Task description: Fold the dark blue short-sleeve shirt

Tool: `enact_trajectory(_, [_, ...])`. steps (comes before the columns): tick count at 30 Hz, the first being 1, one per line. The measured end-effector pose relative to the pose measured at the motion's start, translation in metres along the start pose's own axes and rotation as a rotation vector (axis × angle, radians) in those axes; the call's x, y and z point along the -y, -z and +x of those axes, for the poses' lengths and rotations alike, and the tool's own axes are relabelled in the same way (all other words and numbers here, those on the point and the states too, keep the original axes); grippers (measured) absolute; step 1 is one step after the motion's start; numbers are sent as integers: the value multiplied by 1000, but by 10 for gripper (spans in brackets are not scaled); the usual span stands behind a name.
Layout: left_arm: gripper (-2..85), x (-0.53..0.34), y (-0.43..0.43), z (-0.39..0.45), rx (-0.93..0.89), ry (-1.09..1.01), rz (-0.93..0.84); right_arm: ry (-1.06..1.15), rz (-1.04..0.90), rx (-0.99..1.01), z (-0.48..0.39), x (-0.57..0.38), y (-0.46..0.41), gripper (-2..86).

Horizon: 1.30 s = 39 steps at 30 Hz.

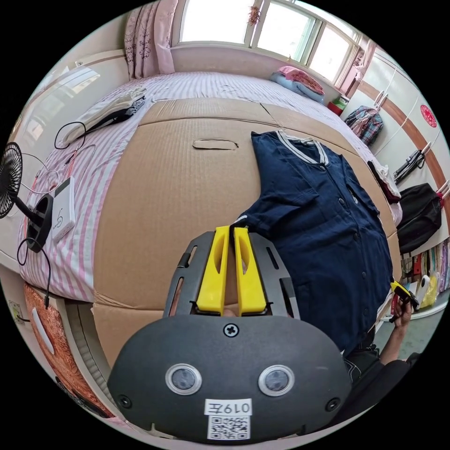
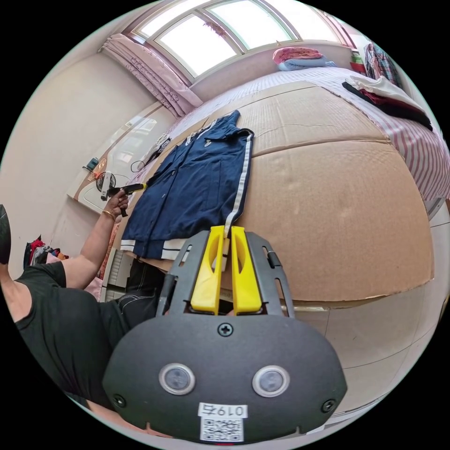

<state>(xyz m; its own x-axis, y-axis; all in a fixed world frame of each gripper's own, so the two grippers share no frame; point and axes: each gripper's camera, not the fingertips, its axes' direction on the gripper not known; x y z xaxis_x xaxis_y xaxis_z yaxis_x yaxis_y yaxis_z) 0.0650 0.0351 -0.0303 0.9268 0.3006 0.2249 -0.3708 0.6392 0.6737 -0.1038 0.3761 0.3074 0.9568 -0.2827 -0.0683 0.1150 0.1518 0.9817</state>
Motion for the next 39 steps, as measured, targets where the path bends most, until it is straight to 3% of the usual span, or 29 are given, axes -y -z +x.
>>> enact_trajectory(9, [11,-32,40,-25,-1,23,37,5,-3,0,10,3,-2,10])
enact_trajectory(16, [23,-142,94,-17,-286,-34,106,13,-30,46,27,11,-1,13])
enact_trajectory(23, [72,-250,111,-37,-426,187,110,49,-82,58,39,23,1,20])
enact_trajectory(30, [76,-273,121,-43,-439,212,108,23,-102,71,54,33,5,20])
enact_trajectory(39, [22,-278,138,-62,-399,190,89,6,-105,72,69,40,18,17])
